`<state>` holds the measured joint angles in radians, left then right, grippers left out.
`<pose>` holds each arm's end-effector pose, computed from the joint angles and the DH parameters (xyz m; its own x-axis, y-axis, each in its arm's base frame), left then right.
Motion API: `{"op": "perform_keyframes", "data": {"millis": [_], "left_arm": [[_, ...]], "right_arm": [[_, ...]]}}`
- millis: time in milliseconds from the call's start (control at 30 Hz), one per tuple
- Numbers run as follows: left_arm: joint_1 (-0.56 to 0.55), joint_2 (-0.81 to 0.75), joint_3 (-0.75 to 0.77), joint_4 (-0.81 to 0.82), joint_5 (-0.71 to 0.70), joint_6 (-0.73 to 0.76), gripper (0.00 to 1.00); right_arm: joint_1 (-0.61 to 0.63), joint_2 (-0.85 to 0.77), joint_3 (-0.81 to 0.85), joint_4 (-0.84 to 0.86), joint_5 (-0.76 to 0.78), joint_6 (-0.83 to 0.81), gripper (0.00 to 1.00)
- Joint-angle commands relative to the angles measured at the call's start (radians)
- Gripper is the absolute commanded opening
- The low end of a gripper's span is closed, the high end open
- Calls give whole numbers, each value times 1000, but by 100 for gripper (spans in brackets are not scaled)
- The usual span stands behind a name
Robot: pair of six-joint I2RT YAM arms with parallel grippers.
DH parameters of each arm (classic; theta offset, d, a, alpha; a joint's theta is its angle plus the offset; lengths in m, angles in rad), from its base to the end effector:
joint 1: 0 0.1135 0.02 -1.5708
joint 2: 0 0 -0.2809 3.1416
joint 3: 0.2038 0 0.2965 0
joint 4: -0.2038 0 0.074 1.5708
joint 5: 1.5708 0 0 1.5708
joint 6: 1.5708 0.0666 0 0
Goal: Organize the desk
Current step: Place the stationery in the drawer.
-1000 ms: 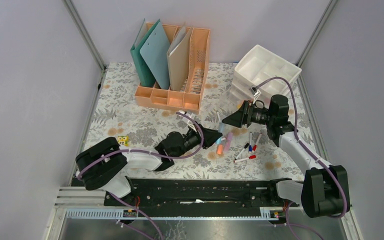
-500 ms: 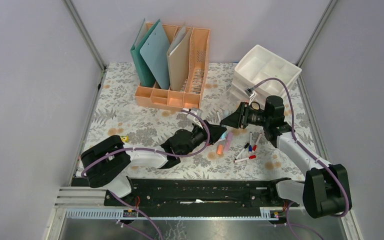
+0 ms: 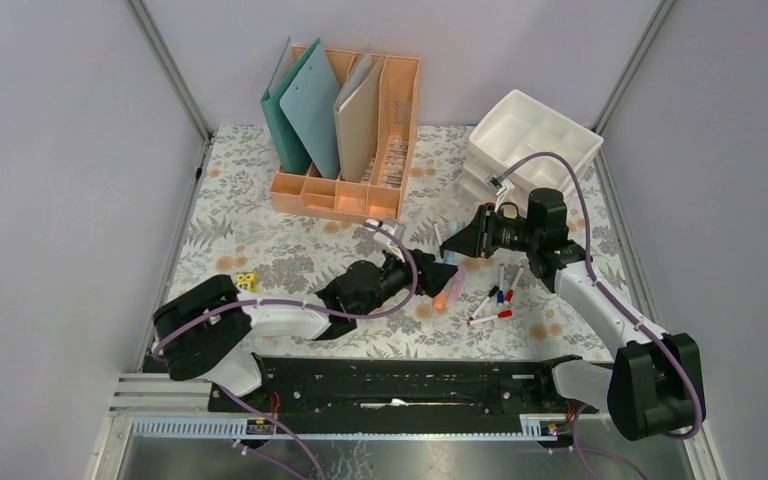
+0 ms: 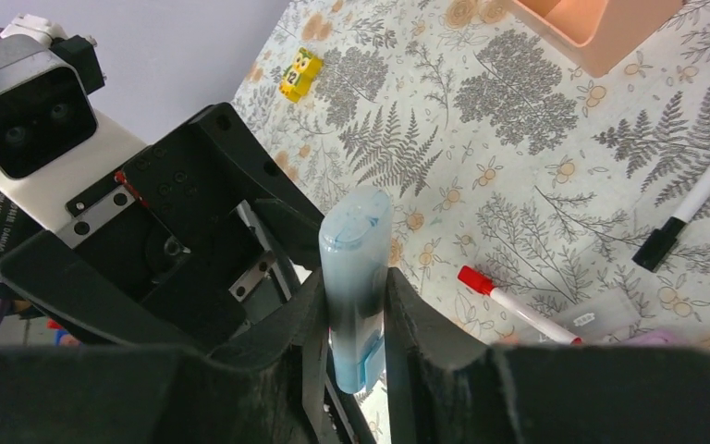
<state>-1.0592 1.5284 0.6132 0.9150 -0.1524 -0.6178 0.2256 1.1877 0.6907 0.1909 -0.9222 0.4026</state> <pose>0.1912 -0.3199 0.2005 -0.4563 -0.3568 -0.8152 0.6419 0.5024 -0.5792 0.2881 0.1206 0.2539 -0.6134 0.1021 -0.7832 -0.6907 0.4117 0.5946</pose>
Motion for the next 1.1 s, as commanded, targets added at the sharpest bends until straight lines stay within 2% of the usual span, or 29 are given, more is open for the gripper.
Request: {"op": "perform_keyframes", "data": {"millis": [0, 67, 100, 233, 367, 500, 600, 767, 967, 1067], "left_arm": [[-4, -110, -67, 8, 1, 47, 84], [-2, -156, -102, -15, -27, 74, 96], [-2, -180, -120, -30, -48, 85, 98], [4, -293, -176, -109, -109, 130, 99], [11, -387, -228, -199, -160, 147, 99], [22, -466, -291, -253, -203, 126, 99], [36, -515, -329, -275, -167, 113, 99], [42, -561, -364, -298, -83, 112, 99], [43, -569, -382, -302, -39, 92, 99], [44, -574, -389, -300, -24, 89, 99]], "right_arm": [[9, -61, 85, -105, 59, -192, 1], [9, -70, 129, -234, 106, -313, 0], [8, -72, 151, -281, 147, -364, 0], [8, -96, 206, -393, 332, -560, 0], [8, -134, 203, -403, 583, -723, 0], [7, -160, 201, -386, 727, -850, 5], [7, -157, 210, -362, 787, -917, 9], [7, -103, 257, -356, 821, -1002, 11], [8, -3, 299, -331, 862, -1053, 14], [7, 48, 319, -319, 887, -1063, 19]]}}
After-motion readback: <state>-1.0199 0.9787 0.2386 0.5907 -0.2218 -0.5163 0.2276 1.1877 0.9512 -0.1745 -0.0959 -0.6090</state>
